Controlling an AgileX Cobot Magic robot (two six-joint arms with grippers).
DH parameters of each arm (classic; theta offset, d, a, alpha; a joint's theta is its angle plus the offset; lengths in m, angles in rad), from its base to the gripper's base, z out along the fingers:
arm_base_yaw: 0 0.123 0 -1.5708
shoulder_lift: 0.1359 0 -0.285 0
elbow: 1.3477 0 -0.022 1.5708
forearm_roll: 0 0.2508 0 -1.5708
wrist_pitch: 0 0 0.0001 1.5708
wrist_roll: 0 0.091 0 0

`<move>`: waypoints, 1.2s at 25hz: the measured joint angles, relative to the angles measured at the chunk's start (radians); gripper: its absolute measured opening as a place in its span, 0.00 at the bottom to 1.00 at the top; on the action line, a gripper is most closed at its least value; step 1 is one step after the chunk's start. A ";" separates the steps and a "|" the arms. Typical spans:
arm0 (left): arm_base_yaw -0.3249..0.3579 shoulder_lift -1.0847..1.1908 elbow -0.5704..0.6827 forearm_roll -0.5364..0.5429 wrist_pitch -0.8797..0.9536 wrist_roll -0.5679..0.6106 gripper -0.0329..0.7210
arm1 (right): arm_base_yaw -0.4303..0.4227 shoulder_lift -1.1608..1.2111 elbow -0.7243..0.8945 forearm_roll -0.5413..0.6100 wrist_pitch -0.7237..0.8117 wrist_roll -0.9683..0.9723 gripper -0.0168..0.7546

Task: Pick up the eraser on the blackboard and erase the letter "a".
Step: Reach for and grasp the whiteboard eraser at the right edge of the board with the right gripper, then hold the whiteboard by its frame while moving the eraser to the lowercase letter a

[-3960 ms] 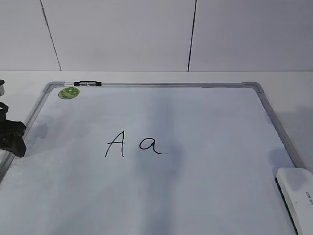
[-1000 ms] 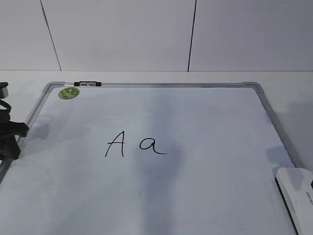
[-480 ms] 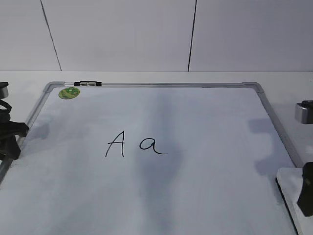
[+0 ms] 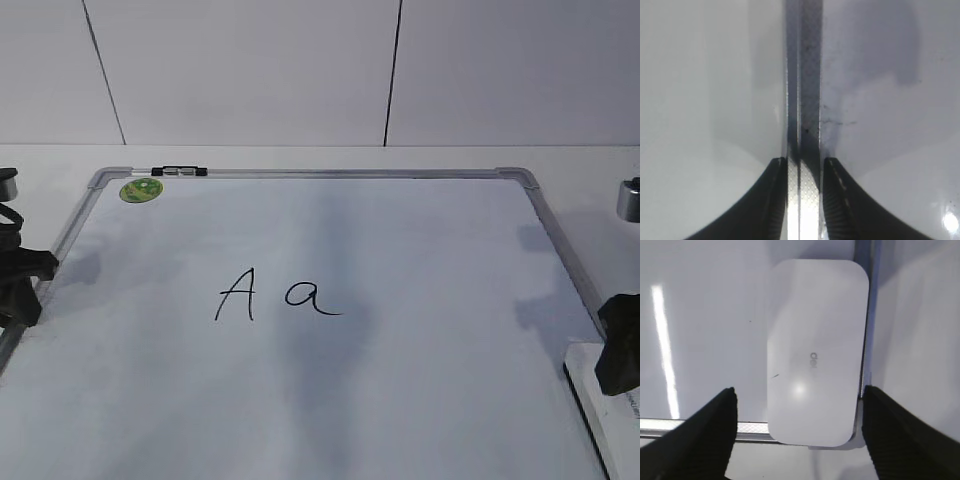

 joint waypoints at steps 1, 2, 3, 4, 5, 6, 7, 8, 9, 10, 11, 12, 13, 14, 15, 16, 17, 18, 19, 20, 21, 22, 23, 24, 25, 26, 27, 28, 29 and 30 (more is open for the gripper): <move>0.000 0.000 0.000 0.000 0.000 0.000 0.29 | 0.000 0.009 0.000 -0.007 0.000 0.000 0.79; 0.000 0.000 0.000 0.002 0.000 0.000 0.29 | 0.000 0.022 0.000 -0.010 0.000 0.002 0.79; 0.000 0.000 0.000 0.002 0.000 0.000 0.29 | 0.000 0.037 0.000 -0.015 0.000 0.002 0.79; 0.000 0.000 0.000 0.002 0.000 0.000 0.29 | 0.000 0.050 0.000 -0.015 -0.001 0.002 0.79; 0.000 0.000 0.000 0.002 0.002 0.000 0.29 | 0.000 0.065 0.000 -0.015 -0.001 0.002 0.79; 0.000 0.000 0.000 0.002 0.002 0.000 0.29 | 0.000 0.079 0.000 -0.026 -0.001 0.004 0.79; 0.000 0.000 0.000 0.002 0.002 0.000 0.29 | 0.000 0.090 0.000 -0.026 -0.001 0.004 0.79; 0.000 0.000 0.000 0.002 0.002 0.000 0.29 | 0.000 0.096 0.000 -0.035 -0.001 0.004 0.79; 0.000 0.000 0.000 0.002 0.002 0.000 0.29 | 0.000 0.103 0.000 -0.037 -0.001 0.004 0.79; 0.000 0.000 0.000 0.002 0.002 0.000 0.29 | 0.000 0.108 0.000 -0.039 -0.005 0.004 0.79; 0.000 0.000 0.000 0.002 0.002 0.000 0.29 | 0.000 0.109 0.000 -0.039 -0.012 0.004 0.79; 0.000 0.000 0.000 0.002 0.002 0.000 0.29 | 0.000 0.109 0.000 -0.039 -0.017 0.004 0.79; 0.000 0.000 0.000 0.002 0.002 0.000 0.29 | 0.000 0.109 0.000 -0.039 -0.025 0.004 0.79; 0.000 0.000 0.000 0.002 0.002 0.000 0.29 | 0.000 0.109 0.000 -0.039 -0.030 0.004 0.79; 0.000 0.000 0.000 0.002 0.002 0.000 0.29 | 0.000 0.109 0.000 -0.039 -0.035 0.004 0.79; 0.000 0.000 0.000 0.002 0.002 0.000 0.29 | 0.000 0.109 0.000 -0.037 -0.037 0.004 0.81; 0.000 0.000 0.000 0.002 0.002 0.000 0.29 | 0.000 0.112 0.000 -0.035 -0.037 0.004 0.83; 0.000 0.000 0.000 0.002 0.002 0.000 0.29 | 0.000 0.114 0.000 -0.035 -0.038 0.004 0.86; 0.000 0.000 0.000 0.002 0.002 0.000 0.29 | 0.000 0.122 -0.001 -0.035 -0.038 0.004 0.88; 0.000 0.000 0.000 0.002 0.002 0.000 0.29 | 0.000 0.130 -0.001 -0.035 -0.038 0.004 0.89; 0.000 0.000 0.000 0.002 0.002 0.000 0.29 | 0.000 0.138 -0.001 -0.035 -0.039 0.004 0.90; 0.000 0.000 0.000 0.002 0.002 0.000 0.29 | 0.000 0.144 -0.001 -0.035 -0.039 0.006 0.90; 0.000 0.000 0.000 0.002 0.002 0.000 0.29 | 0.000 0.152 -0.001 -0.035 -0.039 0.006 0.90; 0.000 0.000 0.000 0.002 0.002 0.000 0.29 | 0.000 0.162 -0.001 -0.035 -0.039 0.006 0.90; 0.000 0.000 0.000 0.002 0.002 0.000 0.29 | 0.000 0.168 -0.002 -0.035 -0.039 0.006 0.90; 0.000 0.000 0.000 0.002 0.004 0.000 0.29 | 0.000 0.176 -0.002 -0.035 -0.039 0.006 0.90; 0.000 0.000 0.000 0.002 0.004 0.000 0.29 | 0.000 0.183 -0.002 -0.039 -0.041 0.006 0.90; 0.000 0.000 0.000 0.002 0.004 0.000 0.29 | 0.000 0.190 -0.002 -0.043 -0.045 0.006 0.90; 0.000 0.000 0.000 0.002 0.004 0.000 0.29 | 0.000 0.194 -0.002 -0.048 -0.048 0.006 0.90; 0.000 0.000 0.000 0.002 0.004 0.000 0.29 | 0.000 0.199 -0.002 -0.050 -0.053 0.006 0.90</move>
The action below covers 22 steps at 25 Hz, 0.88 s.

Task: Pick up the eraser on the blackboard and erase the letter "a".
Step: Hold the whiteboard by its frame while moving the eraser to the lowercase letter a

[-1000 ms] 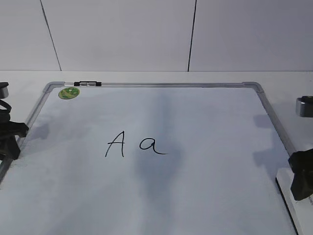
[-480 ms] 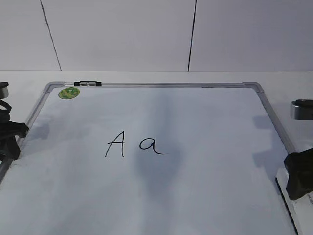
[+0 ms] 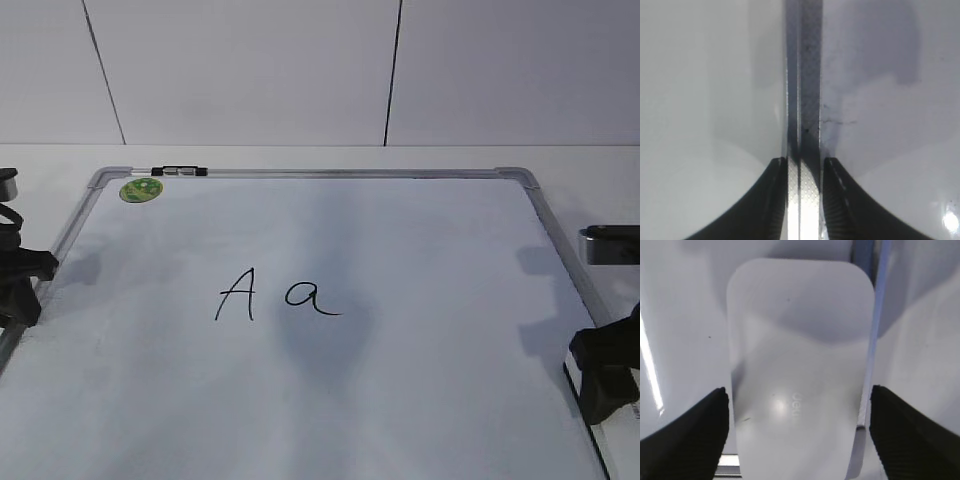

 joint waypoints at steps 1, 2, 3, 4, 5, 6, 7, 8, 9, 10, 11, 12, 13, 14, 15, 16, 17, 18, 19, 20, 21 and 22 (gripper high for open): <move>0.000 0.000 0.000 0.000 0.000 0.000 0.29 | 0.000 0.004 0.000 -0.001 -0.006 0.000 0.90; 0.000 0.000 0.000 0.000 0.000 0.000 0.29 | 0.000 0.007 0.000 -0.002 -0.012 0.002 0.90; 0.000 0.000 0.000 0.000 0.000 0.000 0.30 | 0.000 0.012 0.000 -0.004 -0.013 0.002 0.90; 0.000 0.000 0.000 0.001 0.000 0.000 0.30 | 0.000 0.018 0.000 -0.004 -0.015 0.002 0.90; 0.000 0.000 0.000 0.001 0.000 0.000 0.30 | 0.000 0.021 0.000 -0.004 -0.017 0.002 0.90; 0.000 0.000 0.000 0.001 0.000 0.000 0.30 | 0.000 0.028 0.000 -0.004 -0.019 0.002 0.90; 0.000 0.000 0.000 0.001 0.000 0.000 0.30 | 0.000 0.034 0.000 -0.004 -0.024 0.002 0.90; 0.000 0.000 0.000 0.001 0.000 0.000 0.30 | 0.000 0.041 0.000 -0.006 -0.030 0.002 0.90; 0.000 0.000 0.000 0.001 0.000 0.000 0.30 | 0.000 0.043 0.000 -0.006 -0.034 0.004 0.90; 0.000 0.000 0.000 0.001 0.000 0.000 0.30 | 0.000 0.044 0.000 -0.006 -0.038 0.004 0.89; 0.000 0.000 0.000 0.001 0.000 0.000 0.30 | 0.000 0.044 0.000 -0.006 -0.039 0.004 0.89; 0.000 0.000 0.000 0.001 0.000 0.000 0.30 | 0.000 0.044 0.000 -0.006 -0.040 0.004 0.89; 0.000 0.000 0.000 0.001 0.000 0.000 0.30 | 0.000 0.044 0.000 -0.006 -0.040 0.004 0.89; 0.000 0.000 0.000 0.001 0.000 0.000 0.30 | 0.000 0.044 0.000 -0.006 -0.042 0.008 0.88; 0.000 0.000 0.000 0.001 0.000 0.000 0.30 | 0.000 0.044 0.000 -0.006 -0.043 0.010 0.88; 0.000 0.000 0.000 0.001 0.000 0.000 0.30 | 0.000 0.044 0.000 -0.006 -0.044 0.014 0.87; 0.000 0.000 0.000 0.001 0.000 0.000 0.30 | 0.000 0.044 0.000 -0.006 -0.044 0.024 0.86; 0.000 0.000 0.000 0.001 0.000 0.000 0.30 | 0.000 0.044 0.000 -0.006 -0.044 0.031 0.85; 0.000 0.000 0.000 0.001 0.000 0.000 0.30 | 0.000 0.044 0.000 -0.006 -0.044 0.038 0.84; 0.000 0.000 0.000 0.001 0.000 0.000 0.30 | 0.000 0.044 0.000 -0.006 -0.044 0.040 0.83; 0.000 0.000 0.000 0.001 0.000 0.000 0.30 | 0.000 0.044 0.000 -0.006 -0.044 0.044 0.83; 0.000 0.000 0.000 0.001 0.000 0.000 0.30 | 0.000 0.044 0.000 -0.006 -0.044 0.047 0.82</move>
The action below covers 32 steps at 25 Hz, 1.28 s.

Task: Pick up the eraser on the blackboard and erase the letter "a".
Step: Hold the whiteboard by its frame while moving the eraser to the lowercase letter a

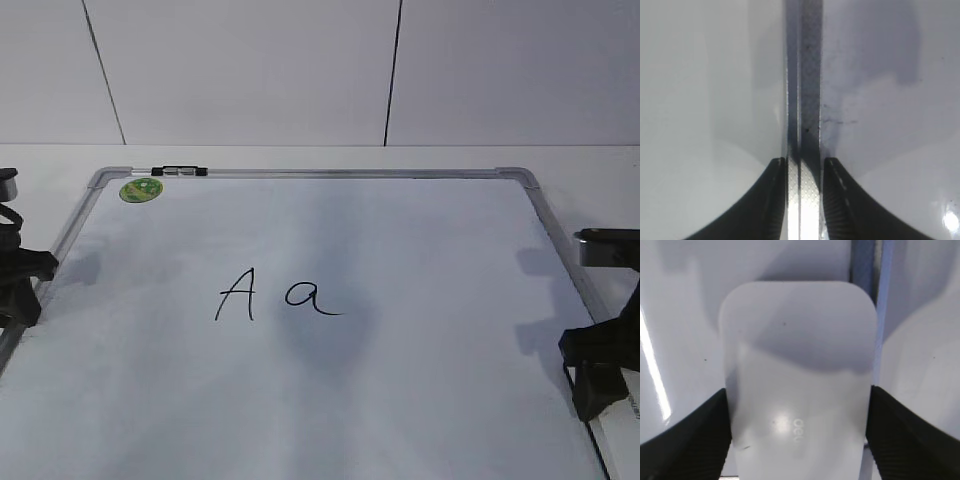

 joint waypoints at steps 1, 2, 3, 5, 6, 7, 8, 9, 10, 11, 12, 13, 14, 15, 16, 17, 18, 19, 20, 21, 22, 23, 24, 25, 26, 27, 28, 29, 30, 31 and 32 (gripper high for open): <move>0.000 0.000 0.000 0.000 0.000 0.000 0.30 | 0.000 0.000 0.000 0.000 0.000 0.000 0.81; 0.000 0.000 0.000 0.000 0.000 0.000 0.30 | 0.000 0.000 0.000 0.000 0.000 0.002 0.80; 0.000 0.000 0.000 0.000 0.000 0.000 0.30 | 0.000 0.000 0.000 0.000 -0.001 0.002 0.78; 0.000 0.000 0.000 0.000 0.000 0.000 0.30 | 0.000 0.000 0.000 0.000 -0.002 0.004 0.75; 0.000 0.000 0.000 0.000 0.000 0.000 0.30 | 0.000 0.000 0.000 0.000 -0.002 0.004 0.74; 0.000 0.000 0.000 0.000 0.000 0.000 0.30 | 0.000 0.000 0.000 0.000 -0.002 0.004 0.74; 0.000 0.000 0.000 0.000 0.000 0.000 0.30 | 0.000 0.000 0.000 0.000 -0.002 0.004 0.73; 0.000 0.000 0.000 0.000 0.000 0.000 0.30 | 0.000 0.000 0.000 0.000 -0.002 0.004 0.73; 0.000 0.000 0.000 0.000 0.000 0.000 0.30 | 0.000 0.000 0.000 0.000 -0.002 0.004 0.72; 0.000 0.000 0.000 0.002 0.000 0.000 0.30 | 0.000 0.000 0.000 0.000 -0.002 0.004 0.72; 0.000 0.000 0.000 0.002 0.000 0.000 0.30 | 0.000 0.000 0.000 0.000 -0.003 0.004 0.72; 0.000 0.000 0.000 0.002 0.000 0.000 0.30 | 0.000 0.000 0.000 0.000 -0.003 0.004 0.72; 0.000 0.000 0.000 0.002 0.000 0.000 0.30 | 0.000 0.000 0.000 0.000 -0.003 0.004 0.71; 0.000 0.000 0.000 0.002 0.000 0.000 0.30 | 0.000 0.000 0.000 0.000 -0.003 0.004 0.71; 0.000 0.000 0.000 0.002 0.000 0.000 0.30 | 0.000 0.000 0.000 0.000 -0.003 0.004 0.71; 0.000 0.000 0.000 0.002 0.000 0.000 0.30 | 0.000 0.000 0.000 0.000 -0.003 0.004 0.71; 0.000 0.000 0.000 0.002 0.000 0.000 0.30 | 0.000 0.000 0.000 0.000 -0.003 0.004 0.71; 0.000 0.000 0.000 0.002 0.000 0.000 0.30 | 0.000 0.000 0.000 0.000 -0.003 0.004 0.71; 0.000 0.000 0.000 0.002 0.000 0.000 0.30 | 0.000 0.000 0.000 0.000 -0.003 0.004 0.71; 0.000 0.000 0.000 0.002 0.000 0.000 0.30 | 0.000 0.000 0.000 0.000 -0.003 0.004 0.71; 0.000 0.000 0.000 0.002 0.000 0.000 0.30 | 0.000 0.000 0.000 0.000 -0.003 0.004 0.71; 0.000 0.000 0.000 0.002 0.000 0.000 0.30 | 0.000 0.000 0.000 0.000 -0.003 0.004 0.71; 0.000 0.000 0.000 0.002 0.000 0.000 0.30 | 0.000 0.000 0.000 0.000 -0.003 0.004 0.71; 0.000 0.000 0.000 0.002 0.000 0.000 0.30 | 0.000 0.000 0.000 0.000 -0.003 0.004 0.71; 0.000 0.000 0.000 0.002 0.000 0.000 0.30 | 0.000 0.000 0.000 0.000 -0.003 0.004 0.71; 0.000 0.000 0.000 0.002 0.000 0.000 0.30 | 0.000 0.000 0.000 0.000 -0.003 0.004 0.71; 0.000 0.000 0.000 0.002 0.000 0.000 0.30 | 0.000 0.000 0.000 0.000 -0.003 0.004 0.71; 0.000 0.000 0.000 0.002 0.000 0.000 0.30 | 0.000 0.000 0.000 0.000 -0.003 0.004 0.71; 0.000 0.000 0.000 0.002 0.000 0.000 0.30 | 0.000 0.000 0.000 0.000 -0.003 0.004 0.71; 0.000 0.000 0.000 0.002 0.000 0.000 0.30 | 0.000 0.000 -0.001 0.000 -0.003 0.004 0.71; 0.000 0.000 0.000 0.002 0.000 0.000 0.30 | 0.000 0.000 -0.001 0.000 -0.003 0.004 0.71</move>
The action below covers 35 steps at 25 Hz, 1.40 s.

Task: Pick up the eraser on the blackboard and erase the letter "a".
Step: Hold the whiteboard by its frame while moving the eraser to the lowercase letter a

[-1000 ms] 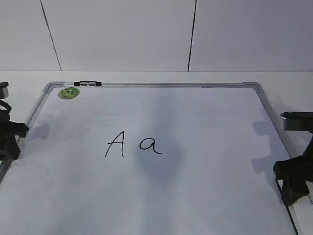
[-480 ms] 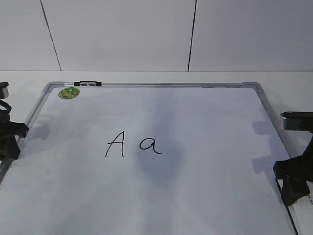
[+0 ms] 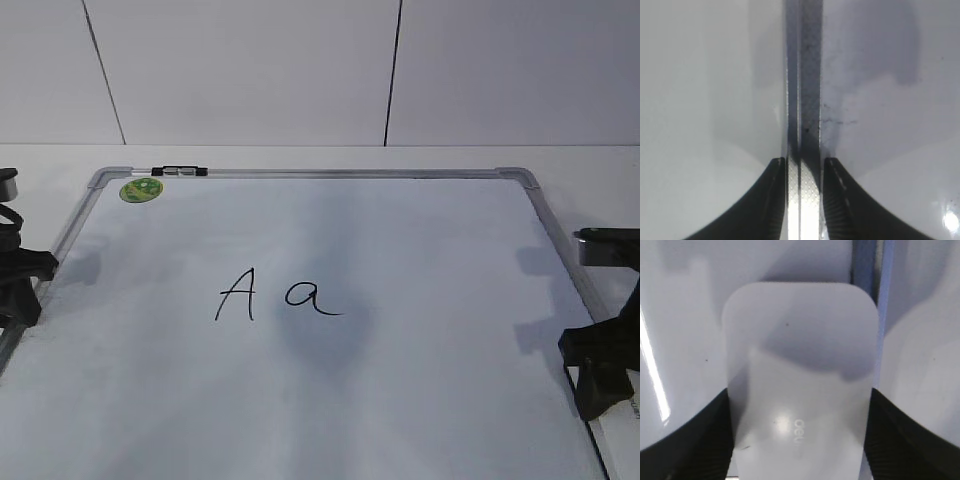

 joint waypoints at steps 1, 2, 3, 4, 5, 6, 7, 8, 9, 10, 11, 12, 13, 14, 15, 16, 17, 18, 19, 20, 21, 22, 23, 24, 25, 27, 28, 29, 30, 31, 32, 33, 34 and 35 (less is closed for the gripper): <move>0.000 0.000 0.000 0.000 0.000 0.000 0.30 | 0.000 0.000 0.000 0.000 0.000 0.000 0.71; 0.000 0.000 0.000 0.000 0.000 0.000 0.30 | 0.000 0.000 0.000 0.000 0.000 0.000 0.71; 0.000 0.000 0.000 0.000 0.000 0.000 0.30 | 0.000 0.000 0.000 0.000 0.000 0.000 0.71; 0.000 0.000 0.000 0.000 0.000 0.000 0.30 | 0.000 0.000 0.000 0.000 0.000 0.000 0.71; 0.000 0.000 0.000 0.000 0.000 0.000 0.30 | 0.000 0.000 0.000 0.000 0.000 0.000 0.71; 0.000 0.000 0.000 0.000 0.000 0.000 0.30 | 0.000 0.000 0.000 0.000 0.000 0.000 0.71; 0.000 0.000 0.000 0.000 0.000 0.000 0.30 | 0.000 0.000 0.000 0.000 0.000 0.000 0.71; 0.000 0.000 0.000 0.000 0.000 0.000 0.29 | 0.000 0.000 0.000 0.000 0.000 0.000 0.71; 0.000 0.000 0.000 0.000 0.000 0.000 0.28 | 0.000 0.000 0.000 0.000 0.000 0.000 0.71; 0.000 0.000 0.000 0.000 0.000 0.000 0.27 | 0.000 0.000 0.000 0.000 0.000 0.000 0.71; 0.000 0.000 0.000 0.000 0.000 0.000 0.26 | 0.000 0.000 0.000 0.000 0.000 0.000 0.71; 0.000 0.000 0.000 0.000 0.000 0.000 0.25 | 0.000 0.000 0.000 0.000 0.000 0.000 0.71; 0.000 0.000 0.000 0.000 0.000 0.000 0.24 | 0.000 0.000 0.000 0.000 0.000 0.000 0.71; 0.000 0.000 0.000 0.000 0.000 0.000 0.24 | 0.000 0.000 0.000 0.000 0.000 0.000 0.71; 0.000 0.000 0.000 0.000 0.000 0.000 0.23 | 0.000 0.000 0.000 0.000 0.000 0.000 0.71; 0.000 0.000 0.000 0.000 0.000 0.000 0.23 | 0.000 0.000 0.000 0.000 0.000 0.000 0.71; 0.000 0.000 0.000 0.000 0.000 0.000 0.22 | 0.000 0.000 0.000 0.000 0.000 0.000 0.71; 0.000 0.000 0.000 0.000 0.000 0.000 0.22 | 0.000 0.000 0.000 0.000 0.000 0.000 0.71; 0.000 0.000 0.000 0.000 0.000 0.000 0.22 | 0.000 0.000 0.000 0.000 0.000 0.000 0.71; 0.000 0.000 0.000 0.000 0.000 0.000 0.22 | 0.000 0.000 0.000 0.000 0.000 0.000 0.71; 0.000 0.000 0.000 0.000 0.000 0.000 0.22 | 0.000 0.000 0.000 0.000 0.000 0.000 0.71; 0.000 0.000 0.000 0.000 0.000 0.000 0.22 | 0.000 0.000 0.000 0.000 0.000 0.000 0.71; 0.000 0.000 0.000 0.000 0.000 0.000 0.22 | 0.000 0.000 0.000 0.000 0.000 0.000 0.71; 0.000 0.000 0.000 0.000 0.000 0.000 0.22 | 0.000 0.000 0.000 0.000 0.000 0.000 0.71; 0.000 0.000 0.000 0.000 0.000 0.000 0.22 | 0.000 0.000 0.000 0.000 0.000 0.000 0.71; 0.000 0.000 0.000 0.000 0.000 0.000 0.22 | 0.000 0.000 0.000 0.000 0.000 0.000 0.70; 0.000 0.000 0.000 0.002 0.000 0.000 0.22 | 0.000 0.000 0.000 0.000 0.000 0.000 0.69; 0.000 0.000 0.000 0.002 0.000 0.000 0.22 | 0.000 0.000 0.000 0.000 0.000 0.000 0.69; 0.000 0.000 0.000 0.004 0.000 0.000 0.22 | 0.000 0.000 -0.002 0.000 0.000 0.000 0.69; 0.000 0.000 0.000 0.004 0.000 0.000 0.22 | 0.000 0.002 -0.002 0.000 0.000 0.000 0.69; 0.000 0.000 0.000 0.006 0.000 0.000 0.22 | 0.000 0.002 -0.002 0.000 0.000 0.000 0.69; 0.000 0.000 0.000 0.007 0.000 -0.002 0.22 | 0.000 0.002 -0.002 0.000 0.000 0.000 0.69; 0.000 0.000 0.000 0.008 0.000 -0.002 0.22 | 0.000 0.002 -0.002 0.000 0.000 0.000 0.69; 0.000 0.000 0.000 0.008 0.000 -0.002 0.22 | 0.000 0.002 -0.002 0.000 0.000 0.000 0.69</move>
